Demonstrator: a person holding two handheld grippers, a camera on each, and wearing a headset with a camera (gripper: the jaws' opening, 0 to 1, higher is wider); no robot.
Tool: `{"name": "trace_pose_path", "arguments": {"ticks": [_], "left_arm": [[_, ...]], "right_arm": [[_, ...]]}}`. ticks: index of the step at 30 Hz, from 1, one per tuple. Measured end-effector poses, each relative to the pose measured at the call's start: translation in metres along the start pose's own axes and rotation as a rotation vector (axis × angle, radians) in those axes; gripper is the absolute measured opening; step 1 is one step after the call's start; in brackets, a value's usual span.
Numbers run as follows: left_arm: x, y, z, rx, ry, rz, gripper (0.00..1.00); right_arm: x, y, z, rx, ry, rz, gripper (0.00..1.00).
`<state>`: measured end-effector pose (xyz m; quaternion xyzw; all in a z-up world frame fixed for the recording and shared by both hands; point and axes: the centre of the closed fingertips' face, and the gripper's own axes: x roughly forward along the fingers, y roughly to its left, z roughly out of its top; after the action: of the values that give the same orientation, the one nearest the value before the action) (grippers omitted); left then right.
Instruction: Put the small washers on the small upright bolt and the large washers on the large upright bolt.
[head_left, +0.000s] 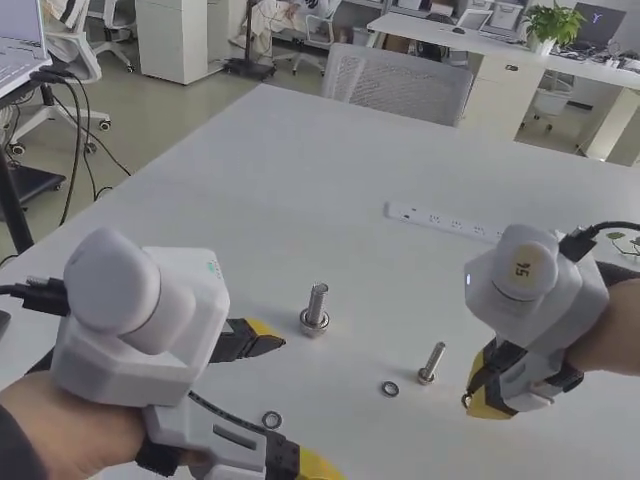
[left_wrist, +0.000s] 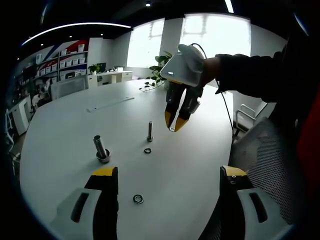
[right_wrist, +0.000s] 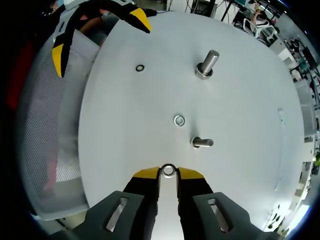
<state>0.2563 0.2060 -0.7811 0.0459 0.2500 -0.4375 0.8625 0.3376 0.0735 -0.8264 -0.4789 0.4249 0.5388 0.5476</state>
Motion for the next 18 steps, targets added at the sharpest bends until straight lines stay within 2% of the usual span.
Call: {"name": "trace_pose_path", "arguments": {"ticks": [18], "left_arm": [[-0.002,0.001,0.001,-0.001,-0.006,0.002,0.83]], "right_arm": [[-0.027,-0.029,0.032,-0.065,-0.014,-0.059,0.14]]}}
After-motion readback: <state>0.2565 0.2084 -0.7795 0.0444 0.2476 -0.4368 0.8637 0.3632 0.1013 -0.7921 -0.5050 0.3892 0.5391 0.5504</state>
